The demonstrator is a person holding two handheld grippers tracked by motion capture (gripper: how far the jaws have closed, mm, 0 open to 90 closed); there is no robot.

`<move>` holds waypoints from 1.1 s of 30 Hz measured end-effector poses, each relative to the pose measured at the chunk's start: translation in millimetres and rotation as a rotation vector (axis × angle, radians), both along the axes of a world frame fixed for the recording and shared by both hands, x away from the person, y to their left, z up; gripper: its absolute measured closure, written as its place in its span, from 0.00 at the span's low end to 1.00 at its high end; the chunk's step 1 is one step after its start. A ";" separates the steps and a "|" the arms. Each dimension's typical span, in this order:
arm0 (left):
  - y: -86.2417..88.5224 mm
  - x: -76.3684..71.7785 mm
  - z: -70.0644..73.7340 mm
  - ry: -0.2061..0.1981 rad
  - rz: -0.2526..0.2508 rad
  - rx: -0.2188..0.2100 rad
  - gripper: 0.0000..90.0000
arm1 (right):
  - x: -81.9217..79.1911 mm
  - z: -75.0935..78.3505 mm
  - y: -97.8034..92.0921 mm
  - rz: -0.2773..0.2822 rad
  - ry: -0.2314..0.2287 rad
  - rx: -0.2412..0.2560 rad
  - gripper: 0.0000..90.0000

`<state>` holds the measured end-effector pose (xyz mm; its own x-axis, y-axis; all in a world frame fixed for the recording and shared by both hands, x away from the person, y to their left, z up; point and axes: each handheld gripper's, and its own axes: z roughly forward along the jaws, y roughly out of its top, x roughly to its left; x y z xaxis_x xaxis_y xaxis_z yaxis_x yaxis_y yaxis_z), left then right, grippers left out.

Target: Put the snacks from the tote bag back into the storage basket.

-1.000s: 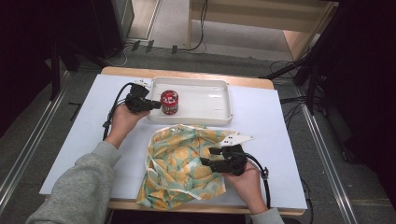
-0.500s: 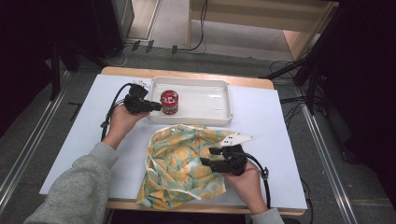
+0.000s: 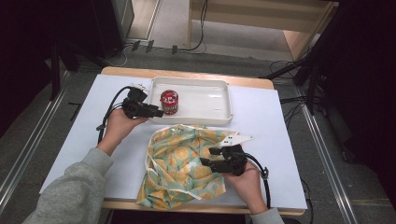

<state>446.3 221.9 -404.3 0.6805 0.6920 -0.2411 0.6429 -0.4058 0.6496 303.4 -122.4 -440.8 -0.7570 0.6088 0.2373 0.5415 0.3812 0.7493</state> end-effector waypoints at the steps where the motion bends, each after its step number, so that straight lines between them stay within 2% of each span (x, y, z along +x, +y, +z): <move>1: 0.4 -1.6 0.4 -0.004 -0.001 0.005 0.61 | 0.0 0.0 0.0 0.000 0.000 0.000 0.50; 13: 4.1 -26.7 7.5 0.016 -0.021 -0.019 0.47 | -0.8 -0.2 -0.1 0.007 0.005 -0.007 0.49; 21: 2.0 -49.3 10.0 0.010 -0.059 -0.023 0.44 | -1.6 0.5 -1.3 0.003 0.009 -0.002 0.48; 33: 6.6 -81.8 8.3 -0.007 -0.076 -0.029 0.43 | -1.1 1.2 -3.8 0.006 0.006 0.002 0.46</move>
